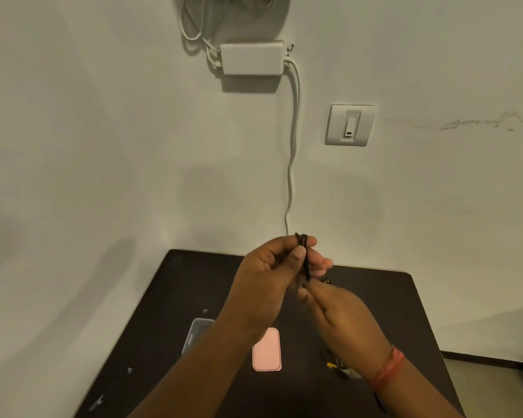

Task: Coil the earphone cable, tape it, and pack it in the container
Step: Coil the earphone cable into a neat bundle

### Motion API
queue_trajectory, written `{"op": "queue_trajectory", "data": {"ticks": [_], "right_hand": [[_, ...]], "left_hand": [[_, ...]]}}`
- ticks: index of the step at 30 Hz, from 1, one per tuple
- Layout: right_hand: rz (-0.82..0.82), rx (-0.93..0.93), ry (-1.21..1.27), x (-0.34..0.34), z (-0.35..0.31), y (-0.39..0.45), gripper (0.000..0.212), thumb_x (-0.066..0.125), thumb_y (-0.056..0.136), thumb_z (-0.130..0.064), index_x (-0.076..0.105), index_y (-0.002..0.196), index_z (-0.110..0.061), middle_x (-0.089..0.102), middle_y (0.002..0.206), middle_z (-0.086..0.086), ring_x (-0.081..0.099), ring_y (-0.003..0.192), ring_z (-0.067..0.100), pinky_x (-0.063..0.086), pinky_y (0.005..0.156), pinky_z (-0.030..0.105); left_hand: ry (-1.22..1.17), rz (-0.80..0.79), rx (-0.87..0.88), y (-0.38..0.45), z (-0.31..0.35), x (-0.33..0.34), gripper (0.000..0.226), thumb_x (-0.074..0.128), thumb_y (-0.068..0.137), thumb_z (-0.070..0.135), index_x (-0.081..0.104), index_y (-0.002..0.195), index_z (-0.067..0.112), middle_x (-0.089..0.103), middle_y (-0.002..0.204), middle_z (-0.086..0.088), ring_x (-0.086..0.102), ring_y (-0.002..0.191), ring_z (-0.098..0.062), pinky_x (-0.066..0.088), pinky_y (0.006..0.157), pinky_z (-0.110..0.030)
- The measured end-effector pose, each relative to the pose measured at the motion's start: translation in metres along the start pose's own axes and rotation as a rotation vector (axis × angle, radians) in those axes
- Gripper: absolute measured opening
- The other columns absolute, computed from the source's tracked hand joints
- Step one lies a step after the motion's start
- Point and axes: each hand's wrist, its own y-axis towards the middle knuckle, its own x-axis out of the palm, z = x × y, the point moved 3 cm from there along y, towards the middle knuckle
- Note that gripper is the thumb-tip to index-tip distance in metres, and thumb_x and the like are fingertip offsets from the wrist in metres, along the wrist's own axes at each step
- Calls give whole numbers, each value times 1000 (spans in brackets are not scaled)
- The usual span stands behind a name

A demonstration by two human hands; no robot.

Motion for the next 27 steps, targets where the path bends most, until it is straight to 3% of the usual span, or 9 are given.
{"op": "queue_trajectory", "data": {"ticks": [4,6,9,14,18,21,24,27], "right_hand": [[13,-103,-118,-13,-29,-8,28,32,99,-44,51,86,-29,50,69,-16,43,56,1,33,52,15],[85,-119,-101,-33,-38,-4,26,37,99,-41,57,90,-28,56,73,-16,46,58,0,35,53,16],[188,-144,-86,-65,-43,10,27,38,98,-41,61,95,-27,61,80,-16,54,69,3,40,58,16],[271,-85,-36,-84,-20,45,22,48,98,-35,60,87,-20,60,74,-10,53,68,12,42,59,27],[179,65,220,-57,5,49,24,49,95,-38,60,82,-21,63,72,-2,58,66,14,48,64,38],[69,127,391,-29,3,33,30,46,94,-44,60,83,-21,63,71,4,59,61,15,52,61,43],[-35,118,438,-8,-11,15,25,47,99,-36,59,83,-22,58,66,-4,52,53,8,45,51,29],[-112,125,462,-4,-26,2,26,49,99,-30,52,74,-25,55,62,-9,52,52,6,40,51,20]], "left_hand": [[172,110,16,8,-4,-10,21,53,99,10,69,112,15,79,97,-4,74,100,-20,57,89,-26],[277,118,-6,6,-11,-13,22,53,100,8,69,113,14,78,100,-4,73,99,-13,54,86,-19],[340,80,-38,-2,-22,-12,20,54,99,8,71,108,13,77,95,4,72,93,-8,53,83,-20],[320,-40,-32,-21,-18,0,24,44,101,3,66,106,10,76,85,-2,74,91,-19,56,84,-24],[157,4,17,-24,-1,7,21,48,97,10,68,103,10,73,79,-3,73,79,-20,58,78,-28],[41,57,42,-16,11,6,25,53,90,20,71,104,12,76,88,-6,73,82,-20,59,78,-30],[75,128,71,-4,17,-1,22,50,97,12,69,109,15,78,98,-3,74,87,-17,59,80,-27],[197,207,87,7,16,-11,25,47,101,5,67,111,18,78,98,5,75,87,-13,58,78,-21]]}}
